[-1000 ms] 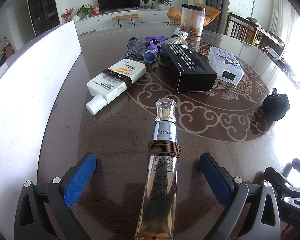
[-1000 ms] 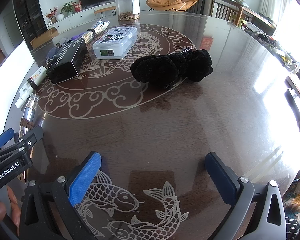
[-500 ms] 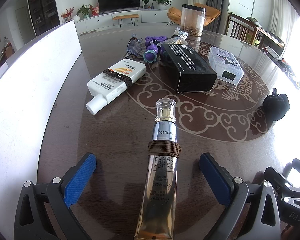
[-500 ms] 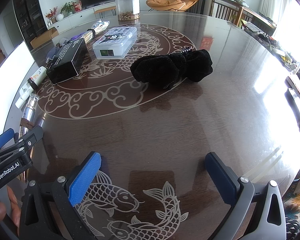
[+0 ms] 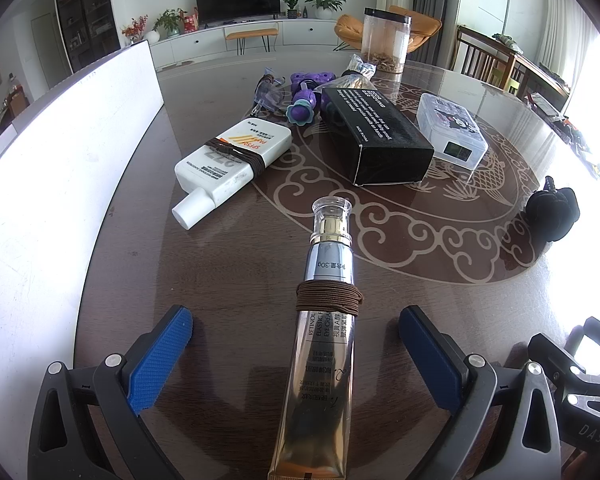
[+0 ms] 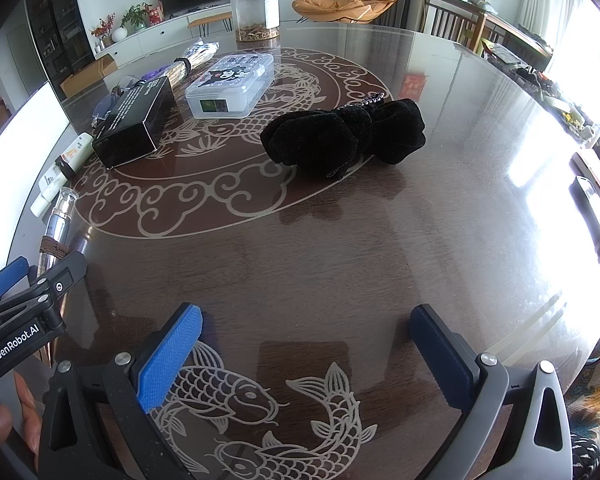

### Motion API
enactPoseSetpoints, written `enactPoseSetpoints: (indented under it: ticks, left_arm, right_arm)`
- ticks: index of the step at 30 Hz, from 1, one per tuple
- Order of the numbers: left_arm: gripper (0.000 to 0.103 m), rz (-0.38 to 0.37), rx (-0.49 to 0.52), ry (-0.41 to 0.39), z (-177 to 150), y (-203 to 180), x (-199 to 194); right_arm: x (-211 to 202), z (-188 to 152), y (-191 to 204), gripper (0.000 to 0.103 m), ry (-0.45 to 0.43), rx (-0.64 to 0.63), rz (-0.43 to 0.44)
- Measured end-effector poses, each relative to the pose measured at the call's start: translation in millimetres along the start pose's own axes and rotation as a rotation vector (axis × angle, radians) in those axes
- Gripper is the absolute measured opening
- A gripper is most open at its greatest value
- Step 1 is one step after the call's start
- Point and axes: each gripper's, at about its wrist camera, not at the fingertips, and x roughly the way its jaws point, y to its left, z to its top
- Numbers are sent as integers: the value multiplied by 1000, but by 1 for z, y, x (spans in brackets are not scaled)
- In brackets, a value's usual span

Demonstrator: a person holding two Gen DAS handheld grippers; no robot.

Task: Organize objects
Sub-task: 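Close the left tool on the gold tube while the right tool grasps the black velvet pouch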

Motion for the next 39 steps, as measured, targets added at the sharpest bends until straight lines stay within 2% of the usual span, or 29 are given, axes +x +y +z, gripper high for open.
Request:
enactPoseSetpoints:
  ticks: [3,4,5,6,7,9,10,12,14,18,22,26,29,34,37,38,39]
  left_arm:
    - [103,0,0,0,0,0,0]
    - [103,0,0,0,0,0,0]
    - [103,0,0,0,0,0,0]
    - [103,0,0,0,0,0,0]
    - [103,0,0,0,0,0,0]
    - [103,0,0,0,0,0,0]
    - [103,0,0,-1,0,0,0]
    - [103,0,0,0,0,0,0]
    - [103,0,0,0,0,0,0]
    - [103,0,0,-1,0,0,0]
    - [103,0,0,-1,0,0,1]
    - [103,0,0,-1,0,0,1]
    - [103,0,0,-1,0,0,1]
    - [103,1,-2,-2,1,1,-1]
    - [103,1,-1,-2,1,1,-1]
    - [103,1,-1,-1,1,1,-1]
    - [103,2,0,-1,1,1,-1]
  right_arm:
    - [0,0,0,103,0,0,1]
    - [-1,1,-3,103,4,8,20]
    - [-7,3,-11,102,-21,50,74]
    - [-20,4,-27,102,-90,125,131]
    - [-38,2,-48,102,-186,219,150]
    - [-60,-7,-89,103,-304,404,105]
    - [-60,-11,-105,103,-310,480,110]
    - [-50,-18,-133,103,-285,636,189]
    - [-39,-18,-147,103,-250,715,241]
    - [-23,16,-127,103,-206,609,289]
    - [12,65,-89,103,-83,501,326]
    - [41,90,-57,103,-17,374,225]
    - [52,100,-34,103,-37,240,155]
    - [52,94,-7,102,-80,64,76]
    - [50,86,5,88,-118,-23,44]
    - [43,79,1,78,-127,-41,49]
    - [40,75,2,62,-137,-58,57]
